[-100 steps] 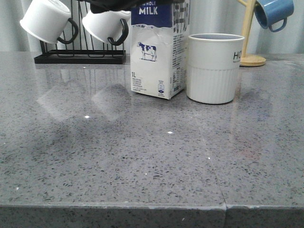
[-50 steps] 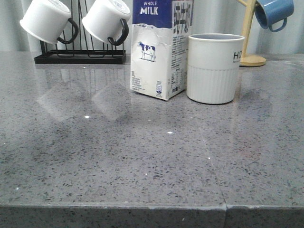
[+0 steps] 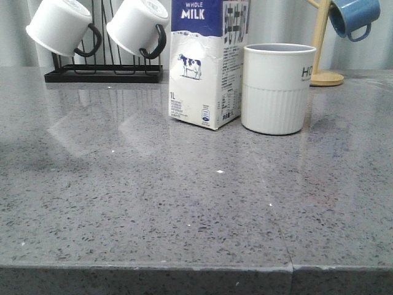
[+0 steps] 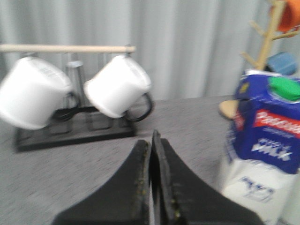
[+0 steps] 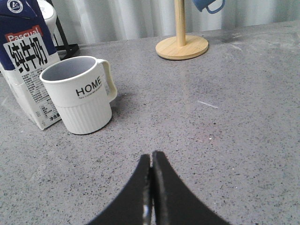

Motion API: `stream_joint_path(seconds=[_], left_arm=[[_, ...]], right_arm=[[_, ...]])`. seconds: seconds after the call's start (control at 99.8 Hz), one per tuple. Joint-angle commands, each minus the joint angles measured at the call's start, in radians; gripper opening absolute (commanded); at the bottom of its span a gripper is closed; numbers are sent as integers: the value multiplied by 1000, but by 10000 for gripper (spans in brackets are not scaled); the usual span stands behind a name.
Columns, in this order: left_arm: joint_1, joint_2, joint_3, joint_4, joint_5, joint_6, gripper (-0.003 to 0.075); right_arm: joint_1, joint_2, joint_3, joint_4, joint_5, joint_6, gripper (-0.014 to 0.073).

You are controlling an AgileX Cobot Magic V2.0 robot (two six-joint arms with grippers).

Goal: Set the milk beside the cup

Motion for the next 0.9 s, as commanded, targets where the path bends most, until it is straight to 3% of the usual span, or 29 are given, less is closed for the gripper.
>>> stream_joint_path(seconds=[0.0, 0.12, 0.421, 0.892], left_arm=[[84, -81, -11, 35, 46, 0, -20], [191, -180, 13, 181, 184, 0, -20], [377, -443, 146, 181, 297, 0, -20], [396, -754, 367, 181, 285, 0, -20]], right_arm=[[-1, 10, -24, -3, -82, -12, -67], [-1, 10, -24, -3, -82, -12, -67], [-1, 10, -24, -3, -82, -12, -67], [-1, 10, -24, -3, -82, -12, -67]])
